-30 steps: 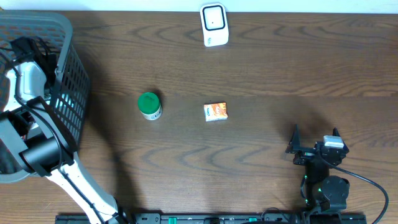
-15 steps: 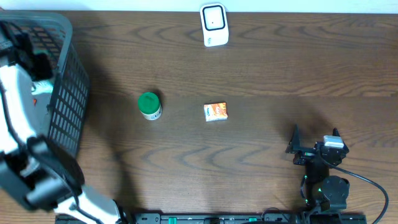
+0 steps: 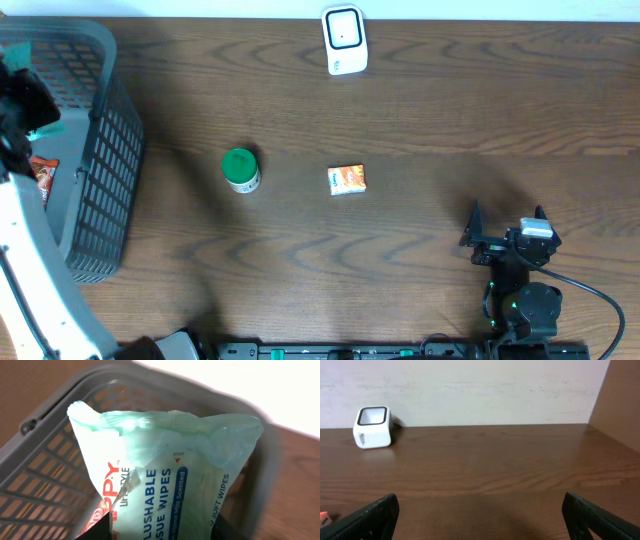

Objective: Scan the item barcode
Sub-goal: 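Lift the wipes pack out and carry it toward the scanner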

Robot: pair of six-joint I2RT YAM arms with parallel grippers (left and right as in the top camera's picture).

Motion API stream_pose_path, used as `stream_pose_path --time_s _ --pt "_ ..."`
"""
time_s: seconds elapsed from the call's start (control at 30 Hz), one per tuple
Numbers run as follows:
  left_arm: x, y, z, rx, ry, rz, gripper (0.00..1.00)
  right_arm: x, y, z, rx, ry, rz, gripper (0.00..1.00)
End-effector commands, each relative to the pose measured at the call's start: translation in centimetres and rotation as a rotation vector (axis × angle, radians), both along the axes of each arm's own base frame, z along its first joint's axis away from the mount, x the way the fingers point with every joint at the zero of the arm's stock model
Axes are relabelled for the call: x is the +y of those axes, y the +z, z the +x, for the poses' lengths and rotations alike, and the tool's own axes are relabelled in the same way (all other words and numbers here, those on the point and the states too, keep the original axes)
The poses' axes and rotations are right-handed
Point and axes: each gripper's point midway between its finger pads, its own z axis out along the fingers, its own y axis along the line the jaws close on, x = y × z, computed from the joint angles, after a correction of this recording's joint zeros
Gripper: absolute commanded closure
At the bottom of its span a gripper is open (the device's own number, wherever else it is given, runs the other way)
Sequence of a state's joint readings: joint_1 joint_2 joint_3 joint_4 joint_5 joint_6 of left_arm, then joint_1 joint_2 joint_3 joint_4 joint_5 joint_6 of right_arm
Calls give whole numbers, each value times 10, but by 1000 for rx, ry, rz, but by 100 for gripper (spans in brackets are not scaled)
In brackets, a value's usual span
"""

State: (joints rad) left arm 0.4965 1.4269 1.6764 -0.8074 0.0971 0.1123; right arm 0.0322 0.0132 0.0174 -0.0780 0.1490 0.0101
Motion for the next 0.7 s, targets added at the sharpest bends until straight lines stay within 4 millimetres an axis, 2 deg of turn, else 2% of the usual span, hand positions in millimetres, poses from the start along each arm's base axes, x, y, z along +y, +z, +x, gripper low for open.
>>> stream_pose_path --time_s 0.0,0.07,0.23,0.4,0.53,0.67 --pt "-30 25 0 -109 -108 -78 59 2 -2 0 5 9 -11 1" --pt "-47 33 1 -149 -167 -127 59 2 -2 0 5 9 -11 1" --pt "-111 42 12 -186 -353 -237 59 2 -2 0 5 9 -11 1" --pt "-203 38 22 -145 -595 -270 59 2 -2 0 5 9 -11 1" --pt "-275 26 20 -90 -780 -296 59 2 -2 0 5 9 -11 1" --pt "-339 -2 19 8 -929 -320 59 2 -2 0 5 9 -11 1"
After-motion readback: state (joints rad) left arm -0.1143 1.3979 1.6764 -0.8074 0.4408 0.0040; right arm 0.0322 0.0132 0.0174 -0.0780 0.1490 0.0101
